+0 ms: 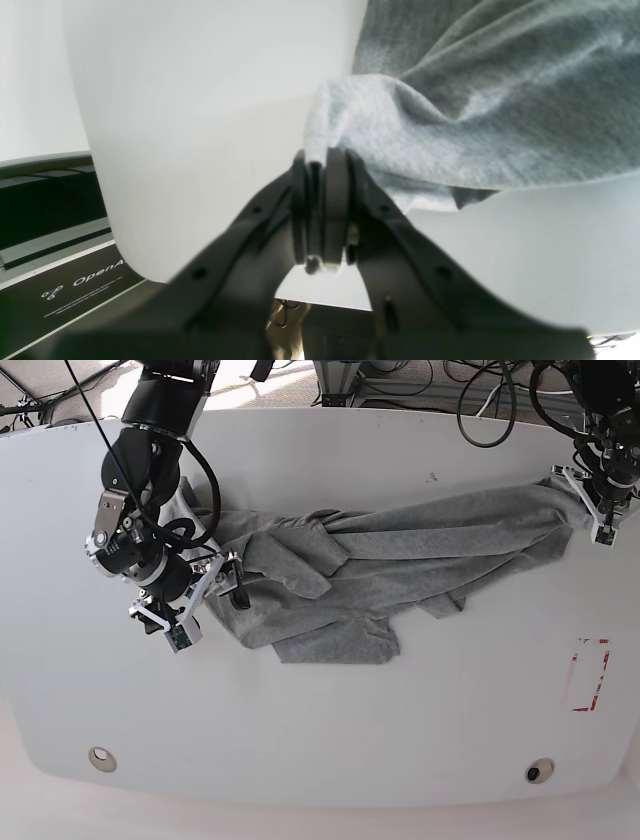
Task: Fold the T-shirt properly
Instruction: 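Release and regrasp the shirt edge with the right gripper, then lift the shirt with both grippers and swing it over the table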
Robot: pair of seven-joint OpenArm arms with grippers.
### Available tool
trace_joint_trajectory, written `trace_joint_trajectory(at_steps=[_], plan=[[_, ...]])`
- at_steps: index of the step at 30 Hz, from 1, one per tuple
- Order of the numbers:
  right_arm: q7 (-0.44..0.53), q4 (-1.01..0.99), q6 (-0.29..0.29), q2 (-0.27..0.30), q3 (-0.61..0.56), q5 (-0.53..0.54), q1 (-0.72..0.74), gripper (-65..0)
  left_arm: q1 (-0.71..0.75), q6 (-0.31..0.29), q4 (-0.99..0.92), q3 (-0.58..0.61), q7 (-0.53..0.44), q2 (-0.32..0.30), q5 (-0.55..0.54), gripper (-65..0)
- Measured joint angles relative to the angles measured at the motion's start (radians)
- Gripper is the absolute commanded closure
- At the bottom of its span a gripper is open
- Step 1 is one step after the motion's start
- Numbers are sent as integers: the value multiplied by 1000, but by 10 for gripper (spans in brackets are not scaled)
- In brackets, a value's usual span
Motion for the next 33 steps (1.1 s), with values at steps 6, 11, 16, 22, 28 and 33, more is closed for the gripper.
trace_joint_trajectory(at_steps=[6, 11, 16, 22, 28, 33], plan=[[32, -305, -8, 0, 2, -101, 160, -517, -1, 0, 0, 0, -2, 0, -1, 0], [185, -549, -6, 4, 1, -177, 243, -517, -2, 0, 0, 1, 0, 0, 0, 0], [295, -716, -7, 14, 0, -249, 256, -517, -2, 0, 0, 1, 0, 0, -1, 0], [357, -747, -8, 18, -22, -255, 251, -517, -2, 0, 0, 1, 0, 0, 0, 0], [383, -733, -11, 0, -109, -238, 229, -517, -2, 0, 0, 1, 0, 0, -1, 0], [399, -733, -2, -42, -120, -225, 218, -465, -23, 0, 0, 1, 0, 0, 0, 0]])
